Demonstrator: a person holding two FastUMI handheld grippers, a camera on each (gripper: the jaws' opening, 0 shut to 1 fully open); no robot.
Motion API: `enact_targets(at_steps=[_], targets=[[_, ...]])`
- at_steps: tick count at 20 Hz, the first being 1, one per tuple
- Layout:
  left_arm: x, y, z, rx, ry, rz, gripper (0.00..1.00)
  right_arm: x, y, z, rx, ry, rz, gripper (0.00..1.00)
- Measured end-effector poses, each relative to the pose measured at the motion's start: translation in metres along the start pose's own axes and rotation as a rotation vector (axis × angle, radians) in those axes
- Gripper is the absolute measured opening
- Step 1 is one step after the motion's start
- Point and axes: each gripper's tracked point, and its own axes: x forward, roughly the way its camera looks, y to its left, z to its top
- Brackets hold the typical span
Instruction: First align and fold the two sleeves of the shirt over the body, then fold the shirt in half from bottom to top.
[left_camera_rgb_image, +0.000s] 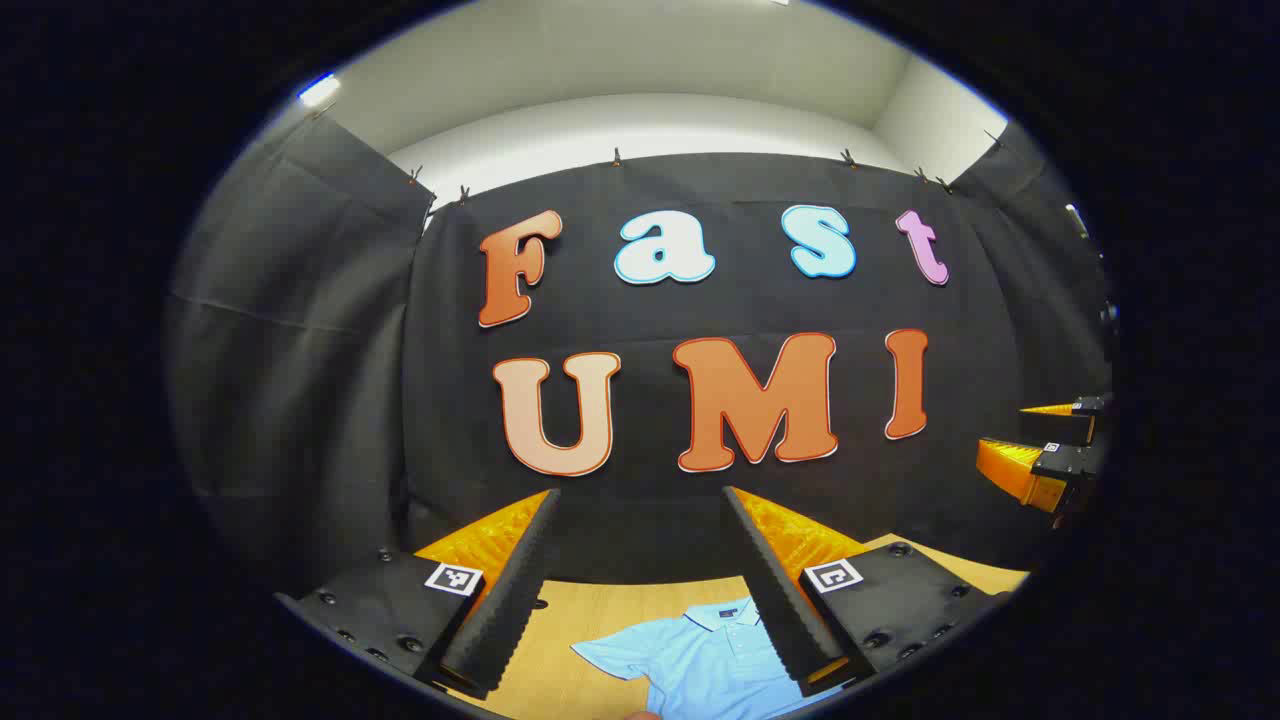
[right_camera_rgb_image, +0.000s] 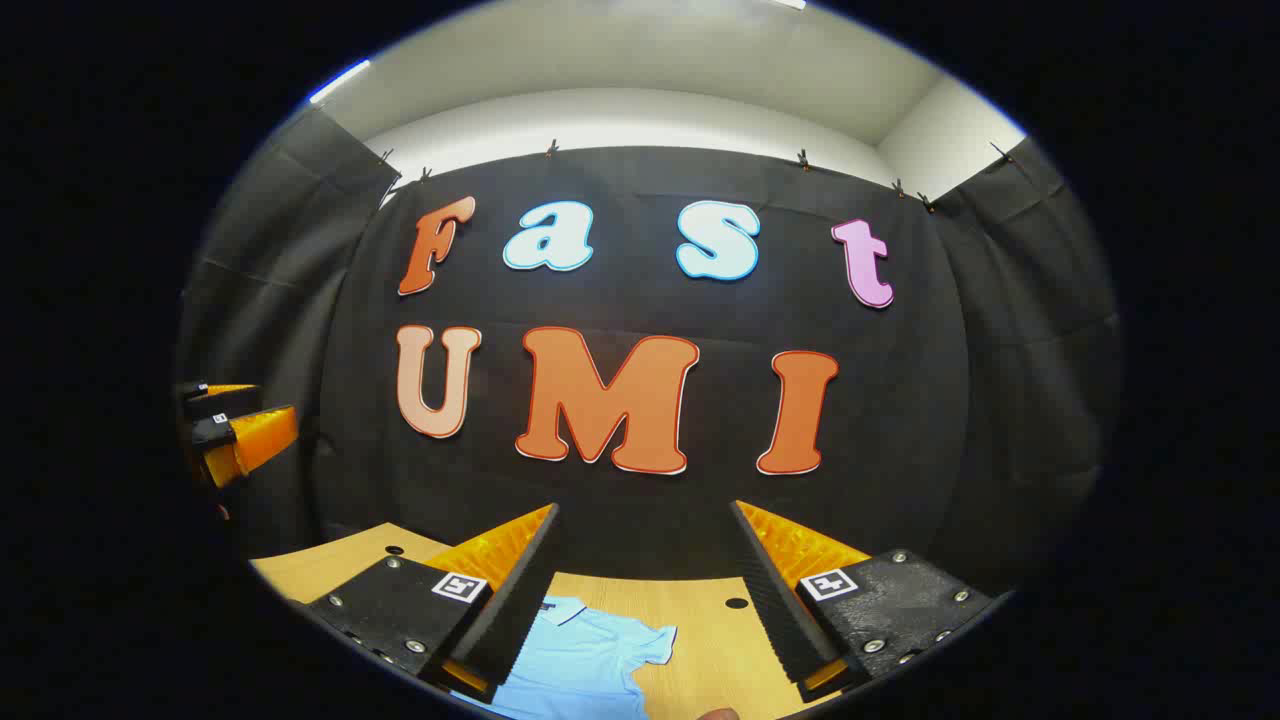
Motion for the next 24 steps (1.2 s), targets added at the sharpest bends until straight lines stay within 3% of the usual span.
enact_targets(at_steps=[7,13,24], targets=[[-0.023,-0.018,-0.013,0.008,0.050,-0.051,1.00,-0.019,-0.002,-0.008,0.009,0.039,0.014,1.00],[-0.038,-0.028,-0.038,0.037,0.118,-0.093,1.00,-0.031,0.006,-0.036,0.013,0.136,0.007,0.98],[-0.026,-0.021,-0.052,0.022,0.147,-0.150,1.00,-0.017,0.000,-0.048,0.024,0.173,-0.072,0.98]])
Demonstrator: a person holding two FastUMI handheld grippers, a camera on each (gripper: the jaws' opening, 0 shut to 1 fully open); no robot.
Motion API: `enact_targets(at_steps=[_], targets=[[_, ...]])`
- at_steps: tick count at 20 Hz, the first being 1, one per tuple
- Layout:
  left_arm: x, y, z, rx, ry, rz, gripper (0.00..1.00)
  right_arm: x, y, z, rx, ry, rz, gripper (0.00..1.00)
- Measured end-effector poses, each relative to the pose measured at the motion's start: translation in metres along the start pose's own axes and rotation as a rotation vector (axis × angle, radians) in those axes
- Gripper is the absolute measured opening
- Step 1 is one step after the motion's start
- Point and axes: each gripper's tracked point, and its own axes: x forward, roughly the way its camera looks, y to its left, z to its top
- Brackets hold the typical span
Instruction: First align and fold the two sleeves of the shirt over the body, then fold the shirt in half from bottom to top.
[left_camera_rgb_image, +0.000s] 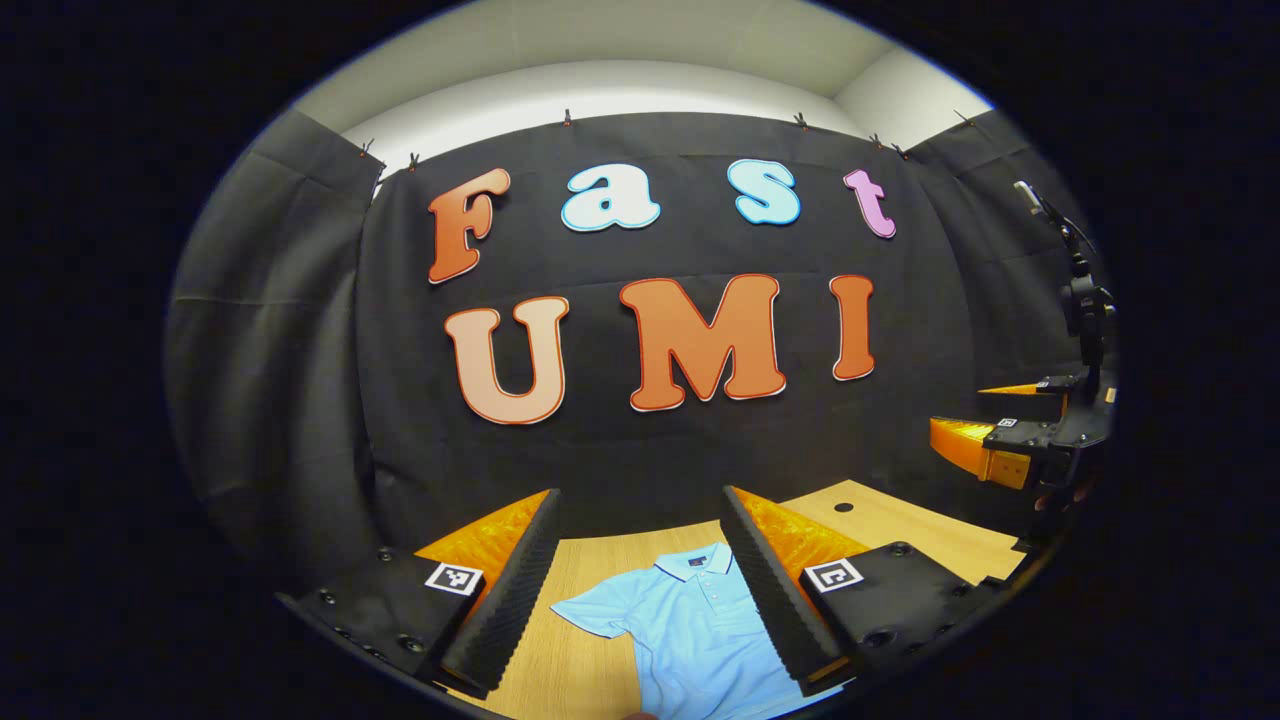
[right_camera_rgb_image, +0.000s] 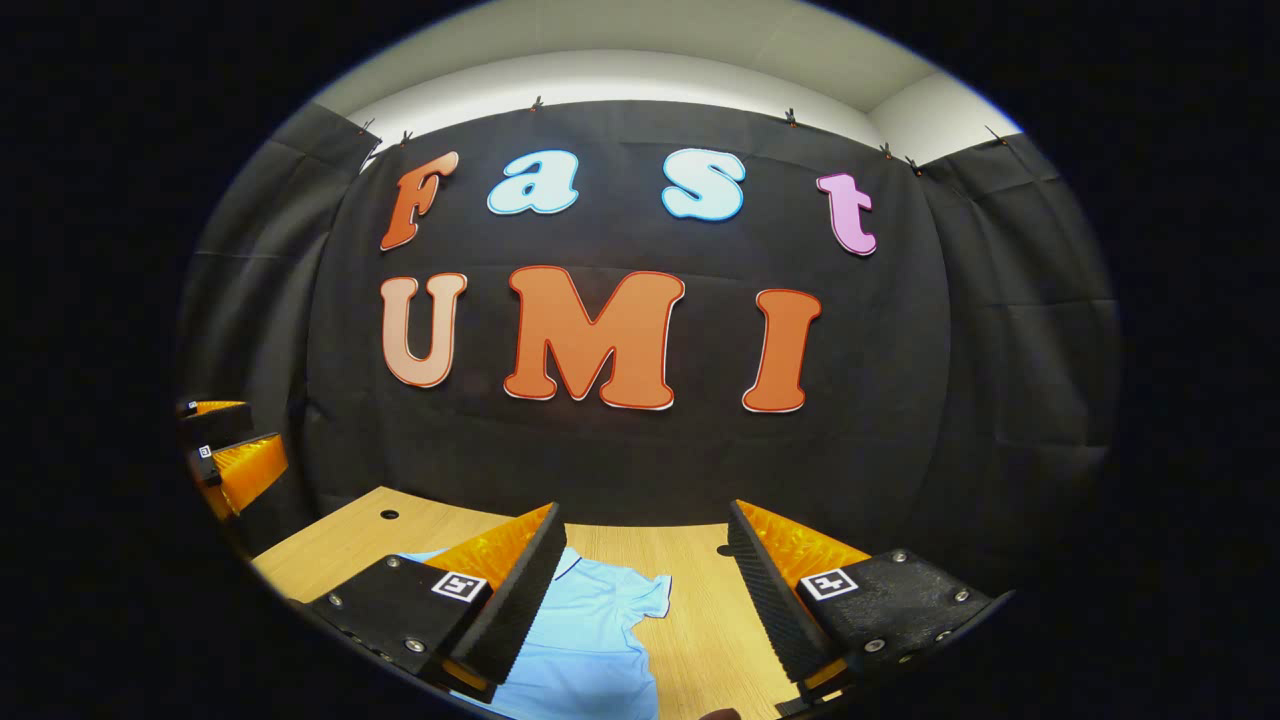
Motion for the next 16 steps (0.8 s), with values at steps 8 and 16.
enact_targets(at_steps=[8,16], targets=[[0.009,0.021,-0.006,0.003,-0.007,-0.004,1.00,0.031,0.009,-0.026,-0.017,0.074,-0.028,0.98],[0.030,0.031,-0.004,0.009,-0.013,0.096,1.00,0.102,0.017,-0.089,0.005,0.259,0.042,0.98]])
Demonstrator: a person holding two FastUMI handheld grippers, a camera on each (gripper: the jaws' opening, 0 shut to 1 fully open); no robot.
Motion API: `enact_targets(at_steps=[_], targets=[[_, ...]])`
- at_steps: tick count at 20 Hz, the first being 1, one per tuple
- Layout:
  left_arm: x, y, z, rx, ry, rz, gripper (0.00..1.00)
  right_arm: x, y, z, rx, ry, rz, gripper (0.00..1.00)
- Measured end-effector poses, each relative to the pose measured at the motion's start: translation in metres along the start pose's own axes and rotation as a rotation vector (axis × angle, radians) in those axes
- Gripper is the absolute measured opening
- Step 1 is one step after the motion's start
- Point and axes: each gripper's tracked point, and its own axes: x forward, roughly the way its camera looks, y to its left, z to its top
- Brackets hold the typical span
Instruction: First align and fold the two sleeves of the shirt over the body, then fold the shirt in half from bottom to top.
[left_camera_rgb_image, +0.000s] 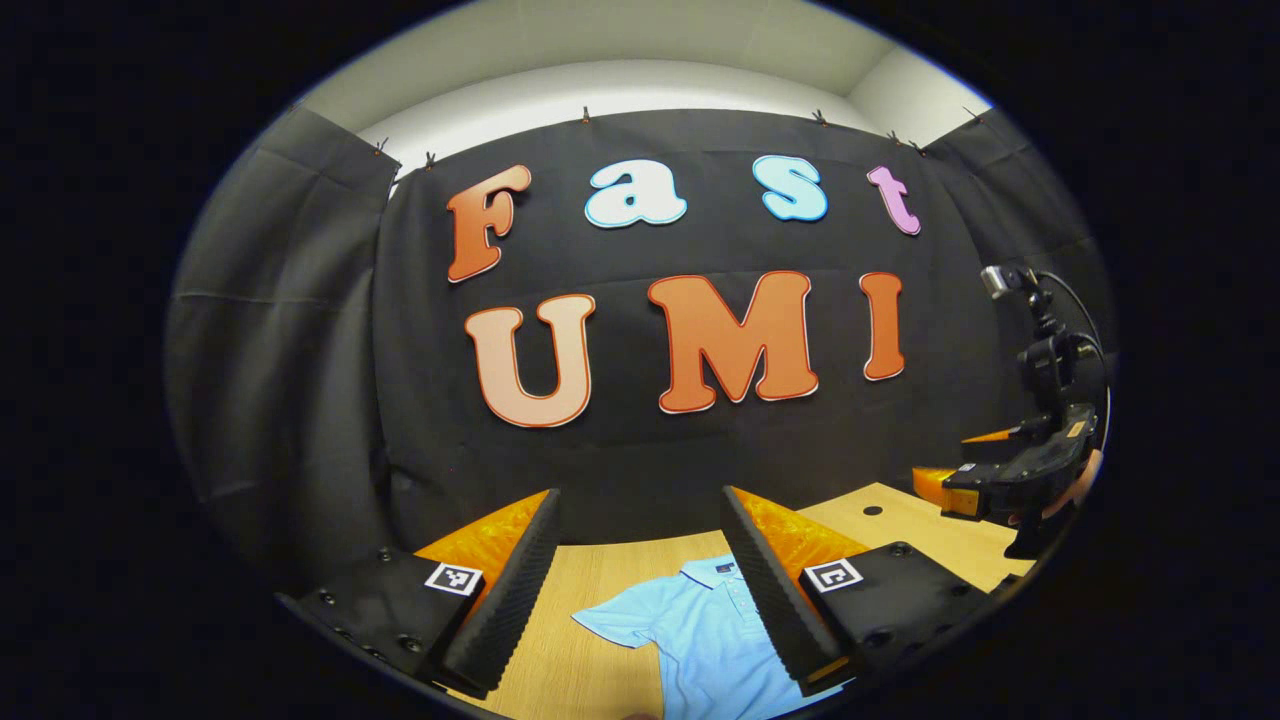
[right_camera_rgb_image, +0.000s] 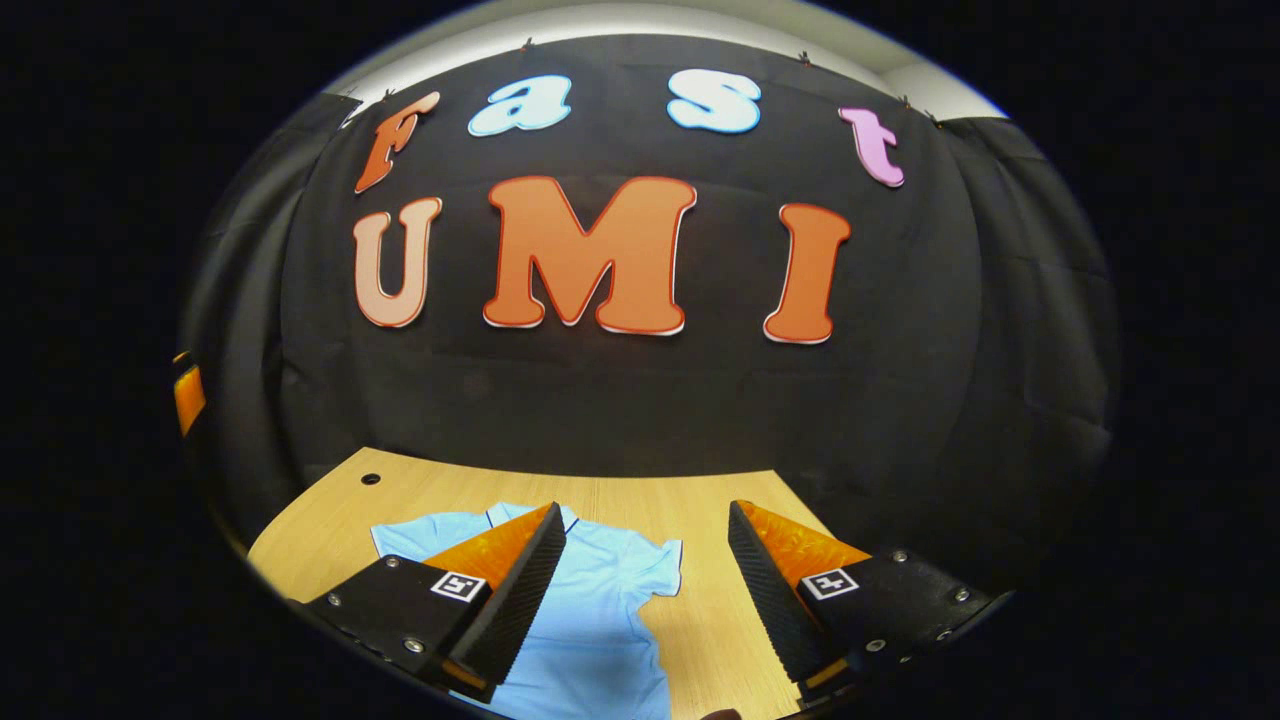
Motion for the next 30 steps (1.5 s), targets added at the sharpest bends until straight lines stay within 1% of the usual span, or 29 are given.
enact_targets(at_steps=[2,5,11,12,16,18,20,22,24,26,27,28,29,30], targets=[[0.009,-0.001,-0.001,0.010,0.009,0.040,1.00,0.031,-0.002,-0.022,0.002,0.074,0.029,0.98],[0.021,-0.003,-0.009,0.015,0.049,0.098,1.00,0.080,-0.011,-0.060,0.026,0.231,0.039,0.97],[0.030,-0.007,-0.028,0.039,0.147,0.198,1.00,0.149,-0.041,-0.118,0.062,0.446,0.009,0.96],[0.032,-0.008,-0.032,0.044,0.168,0.209,1.00,0.159,-0.046,-0.132,0.067,0.489,0.003,0.97],[0.039,-0.011,-0.049,0.055,0.241,0.254,1.00,0.192,-0.058,-0.177,0.150,0.654,0.000,0.95],[0.040,-0.013,-0.052,0.068,0.261,0.272,1.00,0.209,-0.061,-0.197,0.135,0.707,-0.012,0.94],[0.040,-0.015,-0.055,0.089,0.280,0.285,1.00,0.223,-0.063,-0.212,0.097,0.757,-0.022,0.90],[0.039,-0.012,-0.055,0.108,0.287,0.304,1.00,0.233,-0.062,-0.230,0.069,0.823,-0.049,0.88],[0.035,-0.007,-0.056,0.122,0.300,0.333,1.00,0.242,-0.048,-0.243,0.100,0.880,-0.029,0.86],[0.031,0.000,-0.058,0.131,0.313,0.360,0.99,0.245,-0.040,-0.253,0.140,0.931,-0.026,0.81],[0.028,0.001,-0.060,0.134,0.321,0.373,1.00,0.247,-0.041,-0.258,0.139,0.947,-0.036,0.75],[0.026,0.003,-0.061,0.131,0.330,0.382,1.00,0.252,-0.043,-0.255,0.143,0.934,-0.037,0.71],[0.025,0.005,-0.066,0.125,0.338,0.390,1.00,0.252,-0.046,-0.254,0.140,0.949,-0.054,0.64],[0.025,0.005,-0.068,0.117,0.346,0.395,1.00,0.252,-0.050,-0.255,0.135,0.962,-0.071,0.61]])
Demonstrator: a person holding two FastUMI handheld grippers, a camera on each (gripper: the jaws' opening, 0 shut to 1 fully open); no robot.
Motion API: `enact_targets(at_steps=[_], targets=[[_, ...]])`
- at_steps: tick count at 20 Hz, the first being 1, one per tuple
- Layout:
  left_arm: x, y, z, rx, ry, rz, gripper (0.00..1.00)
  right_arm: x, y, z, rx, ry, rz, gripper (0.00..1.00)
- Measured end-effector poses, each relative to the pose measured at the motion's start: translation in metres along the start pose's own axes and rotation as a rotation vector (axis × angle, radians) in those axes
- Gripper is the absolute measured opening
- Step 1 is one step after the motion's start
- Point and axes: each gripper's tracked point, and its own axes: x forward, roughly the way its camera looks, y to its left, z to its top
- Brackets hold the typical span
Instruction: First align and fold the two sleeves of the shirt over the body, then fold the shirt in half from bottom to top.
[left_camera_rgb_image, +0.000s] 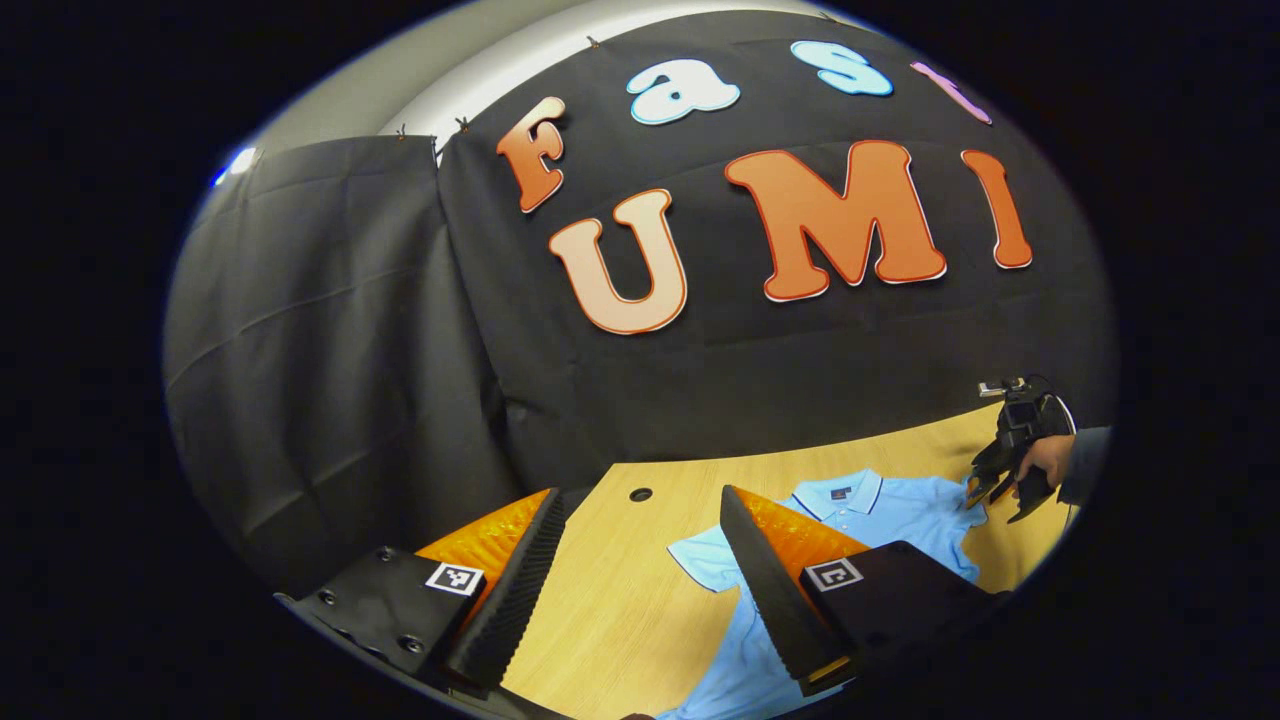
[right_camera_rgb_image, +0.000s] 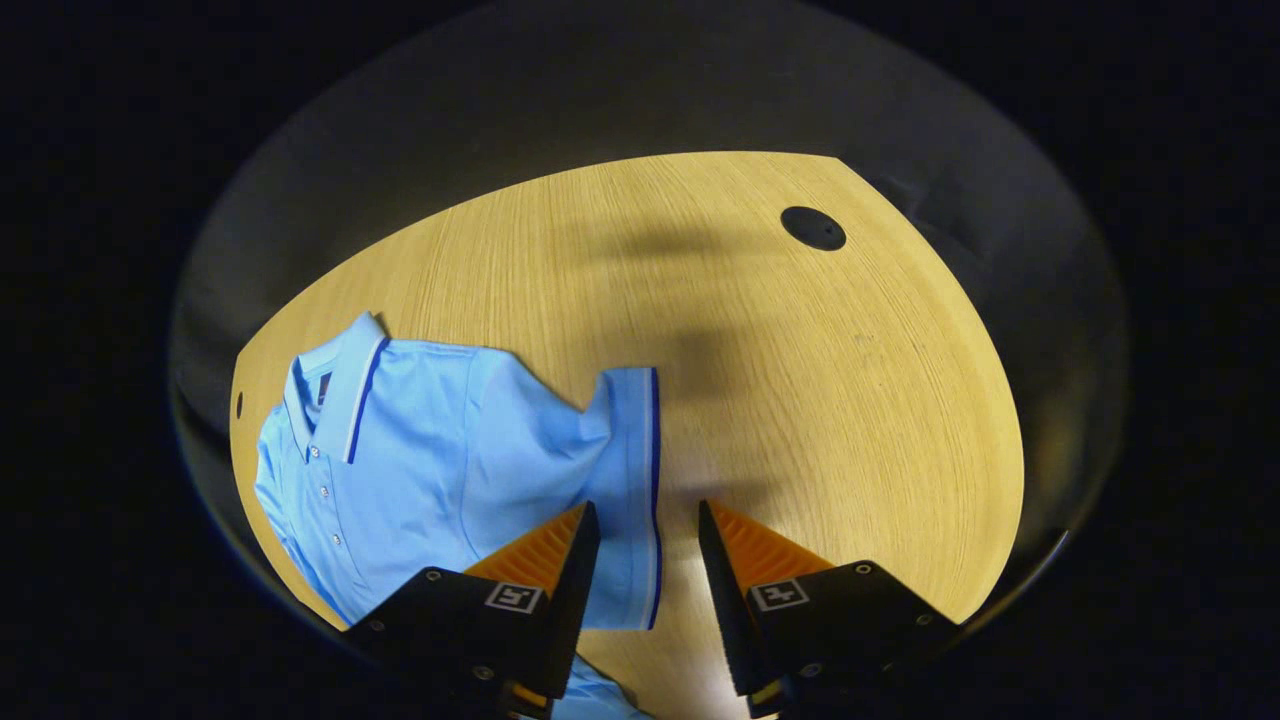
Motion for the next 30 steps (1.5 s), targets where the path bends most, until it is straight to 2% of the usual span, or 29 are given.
enact_targets(at_steps=[1,2,3,6,8,15,20,24,27,30], targets=[[0.000,0.000,-0.002,-0.006,0.006,0.002,1.00,0.000,-0.004,0.000,0.009,0.011,-0.014,0.49],[0.001,-0.002,-0.003,-0.012,0.010,0.003,1.00,0.000,-0.006,0.001,0.031,0.021,-0.020,0.42],[0.001,-0.002,-0.005,-0.016,0.014,0.003,1.00,-0.001,-0.008,0.002,0.056,0.030,-0.024,0.26],[0.002,-0.010,-0.004,-0.027,0.016,-0.006,1.00,-0.001,-0.010,0.004,0.078,0.041,-0.006,0.12],[0.000,-0.011,-0.004,-0.026,0.012,-0.008,1.00,-0.006,0.003,0.003,0.084,0.060,0.081,0.05],[-0.005,-0.011,-0.005,-0.022,0.014,-0.002,1.00,-0.043,0.049,0.010,0.051,0.010,0.268,0.04],[-0.007,-0.016,-0.003,-0.018,0.008,-0.011,1.00,-0.060,0.080,0.003,0.001,0.002,0.348,0.04],[-0.003,-0.018,-0.007,-0.025,0.010,-0.029,1.00,-0.063,0.100,0.003,-0.023,-0.034,0.367,0.04],[0.005,-0.014,-0.008,-0.031,0.008,-0.045,1.00,-0.078,0.122,0.004,-0.004,-0.049,0.429,0.15],[0.019,-0.014,-0.010,-0.054,0.010,-0.095,1.00,-0.088,0.116,0.000,-0.040,-0.071,0.402,0.26]])
